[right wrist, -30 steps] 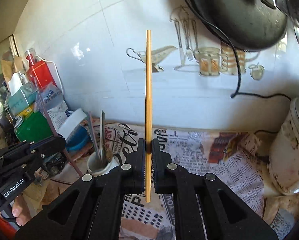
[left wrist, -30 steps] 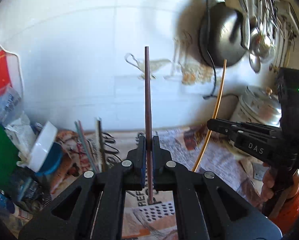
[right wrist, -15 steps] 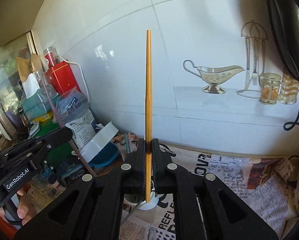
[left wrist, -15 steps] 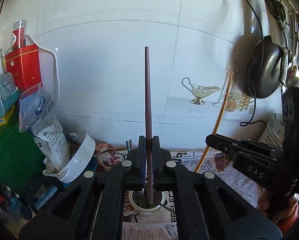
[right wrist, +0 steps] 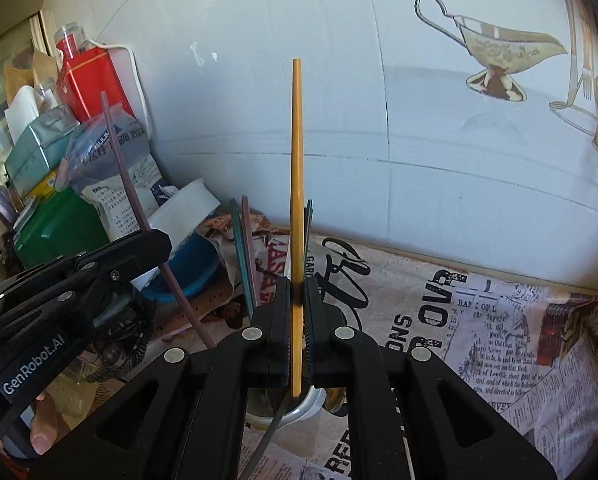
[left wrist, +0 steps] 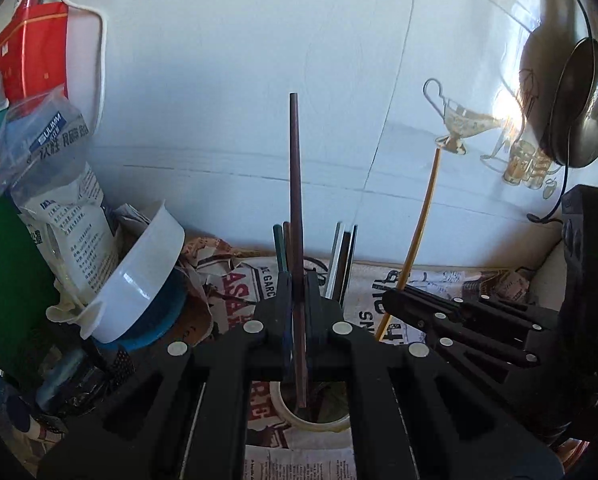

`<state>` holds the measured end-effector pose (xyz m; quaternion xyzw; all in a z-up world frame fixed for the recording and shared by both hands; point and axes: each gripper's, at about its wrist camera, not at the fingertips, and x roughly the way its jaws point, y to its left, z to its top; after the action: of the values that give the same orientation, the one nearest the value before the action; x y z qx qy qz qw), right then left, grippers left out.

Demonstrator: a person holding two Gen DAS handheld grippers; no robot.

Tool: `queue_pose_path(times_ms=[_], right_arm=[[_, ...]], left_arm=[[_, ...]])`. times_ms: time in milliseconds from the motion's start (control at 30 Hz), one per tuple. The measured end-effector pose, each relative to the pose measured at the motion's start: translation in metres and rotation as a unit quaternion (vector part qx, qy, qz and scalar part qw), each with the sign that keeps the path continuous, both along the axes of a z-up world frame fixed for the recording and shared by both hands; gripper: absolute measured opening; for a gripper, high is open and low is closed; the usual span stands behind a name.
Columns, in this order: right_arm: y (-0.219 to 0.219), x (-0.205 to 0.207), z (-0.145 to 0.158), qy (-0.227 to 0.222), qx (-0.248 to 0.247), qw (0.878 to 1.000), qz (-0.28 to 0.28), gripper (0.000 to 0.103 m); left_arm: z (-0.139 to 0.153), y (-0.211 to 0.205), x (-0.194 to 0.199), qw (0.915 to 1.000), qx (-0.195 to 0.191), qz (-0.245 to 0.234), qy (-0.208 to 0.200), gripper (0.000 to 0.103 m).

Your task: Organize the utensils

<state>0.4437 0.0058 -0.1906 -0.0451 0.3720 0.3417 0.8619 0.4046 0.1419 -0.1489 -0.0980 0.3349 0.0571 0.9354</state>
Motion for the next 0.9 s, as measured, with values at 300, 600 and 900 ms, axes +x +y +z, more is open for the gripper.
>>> queue_pose_path(times_ms=[300, 600, 900], right_arm=[[0.002, -0.006, -0.02, 0.024, -0.051, 0.998, 0.026, 0.006], [-0.013, -0.023, -0.013, 0.039, -0.071, 0.995, 0.054, 0.017], [-0.063, -0.07, 0.052, -0.029, -0.023, 0.997, 0.064, 0.029]], left_arm=[[-0.039, -0.009, 0.002, 0.9983, -0.014, -0.009, 0.057, 0.003], [-0.037, -0.026, -0.014, 0.9958, -0.004, 0.003, 0.092, 0.004], [0.033, -0.047, -0.07, 0.9988, 0.014, 0.04, 0.023, 0.031]])
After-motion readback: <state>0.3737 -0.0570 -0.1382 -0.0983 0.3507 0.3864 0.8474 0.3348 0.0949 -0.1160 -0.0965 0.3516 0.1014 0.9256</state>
